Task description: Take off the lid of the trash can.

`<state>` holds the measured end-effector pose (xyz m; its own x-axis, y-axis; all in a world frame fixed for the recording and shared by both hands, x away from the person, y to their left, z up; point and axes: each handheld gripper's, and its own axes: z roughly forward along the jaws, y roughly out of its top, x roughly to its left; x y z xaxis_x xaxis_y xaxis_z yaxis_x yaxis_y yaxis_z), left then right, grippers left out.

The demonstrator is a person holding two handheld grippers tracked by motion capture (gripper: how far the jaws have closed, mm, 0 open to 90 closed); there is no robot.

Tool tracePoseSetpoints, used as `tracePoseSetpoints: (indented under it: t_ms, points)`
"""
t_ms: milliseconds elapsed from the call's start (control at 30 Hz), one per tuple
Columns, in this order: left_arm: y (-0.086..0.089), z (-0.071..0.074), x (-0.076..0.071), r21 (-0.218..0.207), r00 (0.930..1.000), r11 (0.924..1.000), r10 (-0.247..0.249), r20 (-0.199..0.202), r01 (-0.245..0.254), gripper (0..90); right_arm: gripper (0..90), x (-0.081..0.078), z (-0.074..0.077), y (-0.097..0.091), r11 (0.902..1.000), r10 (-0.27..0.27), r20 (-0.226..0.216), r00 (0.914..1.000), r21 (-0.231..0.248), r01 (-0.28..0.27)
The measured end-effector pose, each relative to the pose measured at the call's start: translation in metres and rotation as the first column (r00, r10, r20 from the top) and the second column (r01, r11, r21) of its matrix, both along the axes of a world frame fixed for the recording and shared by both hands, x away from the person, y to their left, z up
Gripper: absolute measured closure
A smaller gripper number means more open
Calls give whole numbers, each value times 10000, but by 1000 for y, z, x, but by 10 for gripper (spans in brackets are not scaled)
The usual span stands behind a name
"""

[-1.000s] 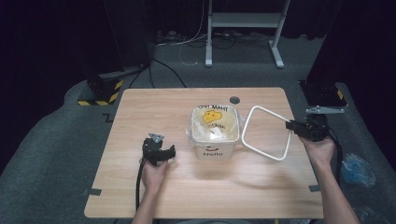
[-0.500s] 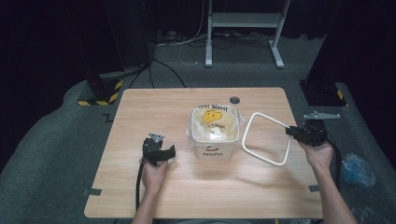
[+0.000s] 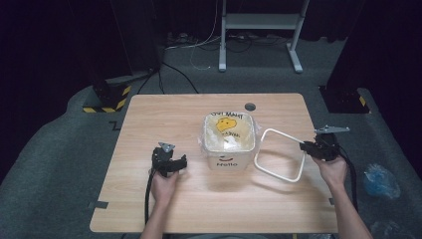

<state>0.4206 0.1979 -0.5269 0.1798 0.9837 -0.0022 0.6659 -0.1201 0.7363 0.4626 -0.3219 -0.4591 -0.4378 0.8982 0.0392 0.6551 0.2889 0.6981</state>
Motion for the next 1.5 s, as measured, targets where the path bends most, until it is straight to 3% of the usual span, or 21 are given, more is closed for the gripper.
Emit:
tracePoseSetpoints:
  t_ms: [433,1500]
  points:
    - [0,0,0,7,10000,10000,2,-1,-2,206,746,2,-18,6,9996,-129,-172,9998,-252,124]
    - [-1,0,-1,-24,10000,10000,18,19,-18,218,714,0,-55,20,9961,-823,315,9961,-282,831]
